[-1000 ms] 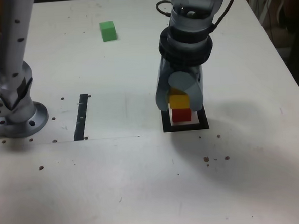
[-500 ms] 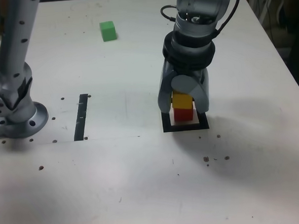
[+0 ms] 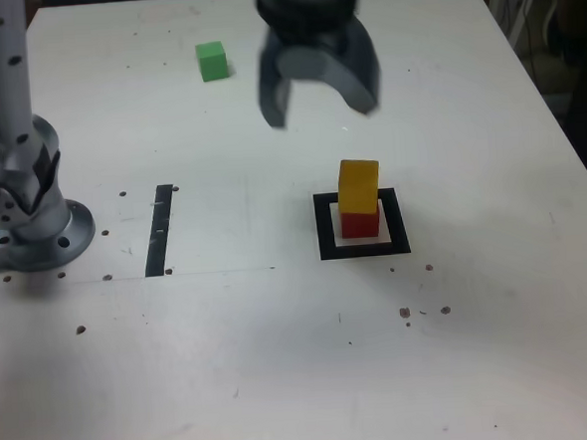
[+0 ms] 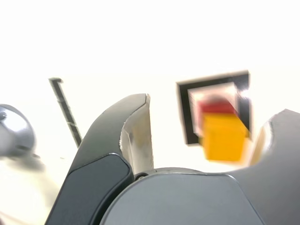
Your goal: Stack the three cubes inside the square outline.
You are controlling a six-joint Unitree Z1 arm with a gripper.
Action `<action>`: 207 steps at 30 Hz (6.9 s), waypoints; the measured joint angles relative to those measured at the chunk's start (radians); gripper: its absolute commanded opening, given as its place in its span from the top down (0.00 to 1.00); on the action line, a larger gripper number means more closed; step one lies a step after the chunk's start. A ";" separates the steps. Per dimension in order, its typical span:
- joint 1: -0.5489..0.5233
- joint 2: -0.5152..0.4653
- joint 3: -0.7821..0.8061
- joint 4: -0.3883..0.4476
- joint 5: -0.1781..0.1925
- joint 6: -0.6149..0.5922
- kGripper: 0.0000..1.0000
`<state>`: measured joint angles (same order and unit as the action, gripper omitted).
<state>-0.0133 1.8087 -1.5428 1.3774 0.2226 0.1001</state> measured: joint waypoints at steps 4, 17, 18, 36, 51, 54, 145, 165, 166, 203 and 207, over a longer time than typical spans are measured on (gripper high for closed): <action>0.134 -0.030 0.064 -0.012 0.015 0.108 0.01; 0.561 0.010 0.174 -0.291 0.101 0.400 0.00; 0.596 0.022 0.171 -0.302 0.105 0.424 0.00; 1.035 0.172 0.122 -0.237 0.182 0.434 0.02; 1.004 0.202 0.091 -0.291 0.095 0.507 0.03; 0.995 0.209 0.090 -0.297 0.077 0.525 0.04; -0.134 -0.003 -0.076 0.066 -0.145 -0.259 0.83; -0.174 0.183 -0.238 0.105 -0.154 -0.246 0.82; -0.165 0.186 -0.233 0.103 -0.151 -0.240 0.82; -0.149 0.239 -0.244 0.075 -0.171 -0.208 0.12; -0.156 0.234 -0.243 0.076 -0.162 -0.215 0.01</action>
<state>-0.1688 2.0428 -1.7863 1.4537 0.0603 -0.1147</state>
